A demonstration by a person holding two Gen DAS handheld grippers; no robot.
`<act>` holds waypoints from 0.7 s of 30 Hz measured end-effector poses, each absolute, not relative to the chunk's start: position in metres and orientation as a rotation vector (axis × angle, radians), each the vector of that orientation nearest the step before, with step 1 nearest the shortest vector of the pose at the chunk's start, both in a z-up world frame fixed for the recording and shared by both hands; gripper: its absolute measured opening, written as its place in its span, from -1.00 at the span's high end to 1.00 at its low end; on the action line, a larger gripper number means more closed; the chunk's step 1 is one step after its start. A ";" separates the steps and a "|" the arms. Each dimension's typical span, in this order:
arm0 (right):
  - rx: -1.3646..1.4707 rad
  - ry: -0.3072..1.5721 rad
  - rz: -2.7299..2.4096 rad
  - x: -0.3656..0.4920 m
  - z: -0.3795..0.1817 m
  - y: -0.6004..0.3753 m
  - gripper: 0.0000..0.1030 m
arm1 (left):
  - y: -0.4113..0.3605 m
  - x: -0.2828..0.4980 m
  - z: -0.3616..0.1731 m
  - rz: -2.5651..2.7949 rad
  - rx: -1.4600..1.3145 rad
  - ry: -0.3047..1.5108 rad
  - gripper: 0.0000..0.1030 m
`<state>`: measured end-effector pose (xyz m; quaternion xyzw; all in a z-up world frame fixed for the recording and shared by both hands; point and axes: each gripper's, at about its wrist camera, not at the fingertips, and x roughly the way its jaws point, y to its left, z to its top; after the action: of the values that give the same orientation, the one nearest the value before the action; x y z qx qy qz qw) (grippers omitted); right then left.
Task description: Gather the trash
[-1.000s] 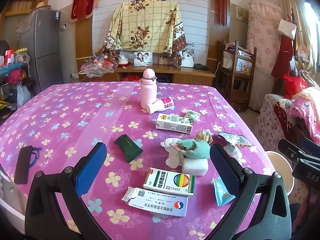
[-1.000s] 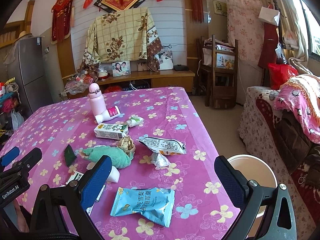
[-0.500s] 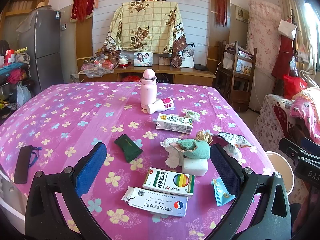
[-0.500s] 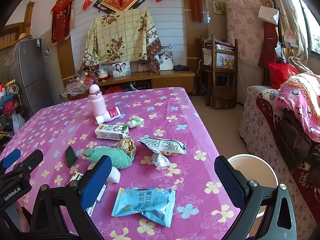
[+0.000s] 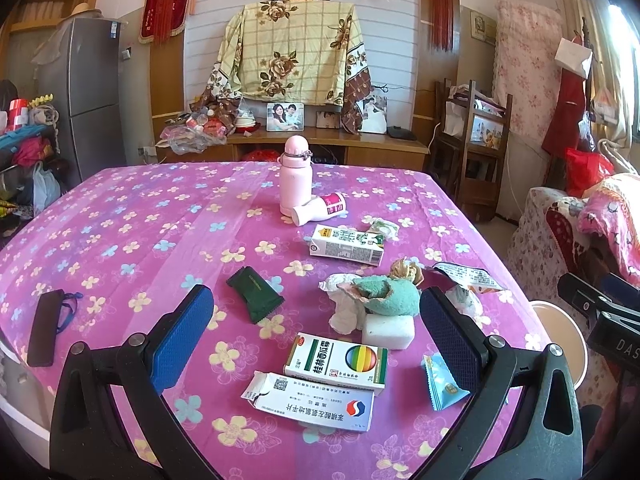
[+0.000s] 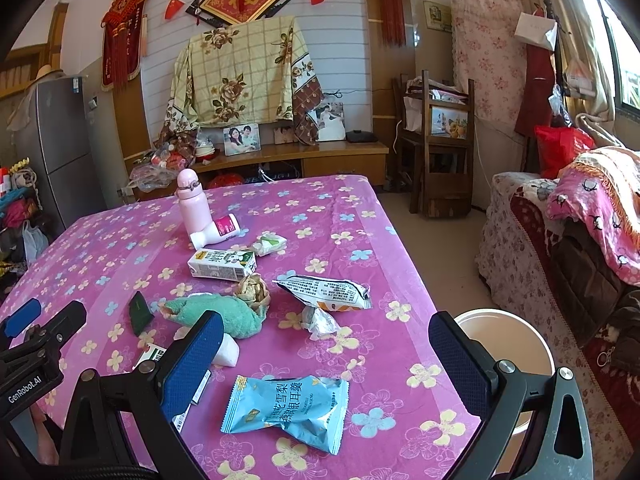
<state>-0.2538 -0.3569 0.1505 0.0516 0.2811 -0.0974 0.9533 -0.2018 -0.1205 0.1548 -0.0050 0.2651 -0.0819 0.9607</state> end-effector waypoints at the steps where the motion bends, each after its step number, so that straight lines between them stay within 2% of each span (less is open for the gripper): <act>1: 0.105 0.571 -0.198 -0.254 0.151 -0.357 -0.98 | -0.121 -0.202 0.154 -0.166 -0.010 0.538 -0.99; 21: 0.106 0.579 -0.201 -0.255 0.149 -0.358 -0.98 | -0.122 -0.204 0.149 -0.161 -0.007 0.535 -0.99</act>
<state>-0.2549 -0.3582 0.1489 0.0519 0.2848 -0.0987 0.9521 -0.2042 -0.1224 0.1492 -0.0035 0.2642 -0.0795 0.9612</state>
